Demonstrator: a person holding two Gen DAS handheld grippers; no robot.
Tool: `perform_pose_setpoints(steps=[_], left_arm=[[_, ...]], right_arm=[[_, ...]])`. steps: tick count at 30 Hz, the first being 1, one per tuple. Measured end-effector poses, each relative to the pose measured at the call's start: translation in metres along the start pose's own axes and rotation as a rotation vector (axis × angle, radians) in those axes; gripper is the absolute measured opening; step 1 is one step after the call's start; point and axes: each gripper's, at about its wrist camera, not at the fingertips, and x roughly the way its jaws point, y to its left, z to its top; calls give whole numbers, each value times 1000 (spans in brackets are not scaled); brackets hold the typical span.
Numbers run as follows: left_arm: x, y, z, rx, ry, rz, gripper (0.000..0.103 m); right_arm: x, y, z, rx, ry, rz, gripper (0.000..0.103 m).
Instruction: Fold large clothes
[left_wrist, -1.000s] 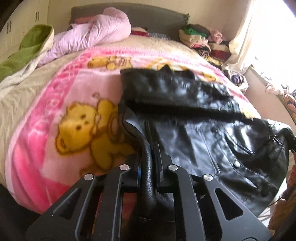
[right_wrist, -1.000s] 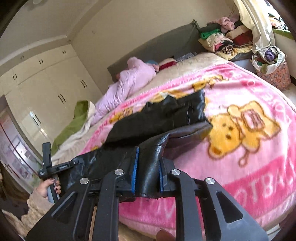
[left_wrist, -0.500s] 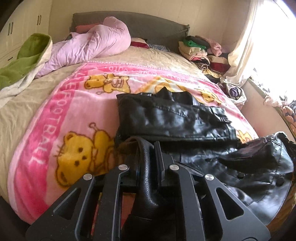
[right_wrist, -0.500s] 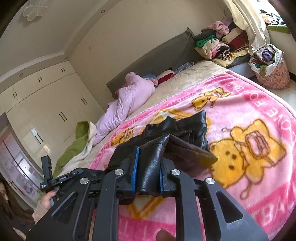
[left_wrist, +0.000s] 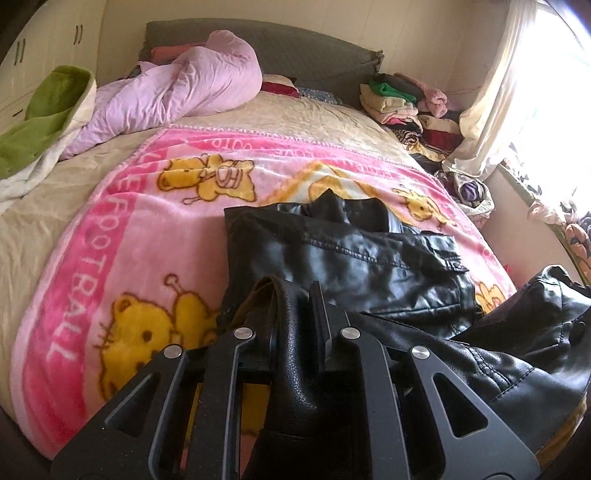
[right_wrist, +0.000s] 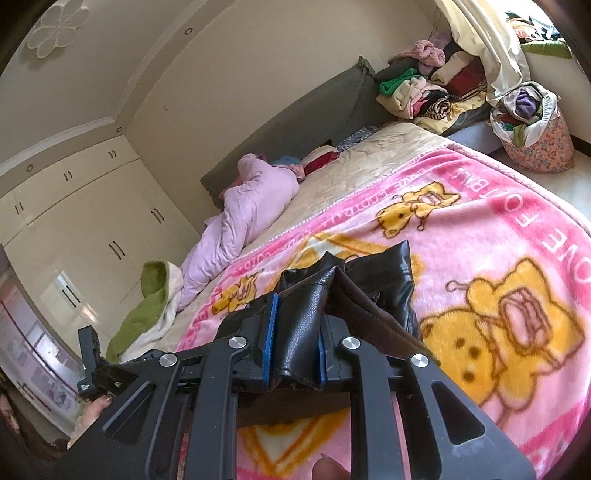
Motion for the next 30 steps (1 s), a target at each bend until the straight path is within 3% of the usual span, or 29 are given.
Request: perform_pose_setpoints(steps=[17, 30], left_arm=[[43, 12, 38, -70, 20, -3, 10], [74, 35, 48, -113, 41, 25, 10]], right_arm=[[62, -24, 26, 37, 36, -106, 16], [113, -47, 35, 34, 75, -244, 16]])
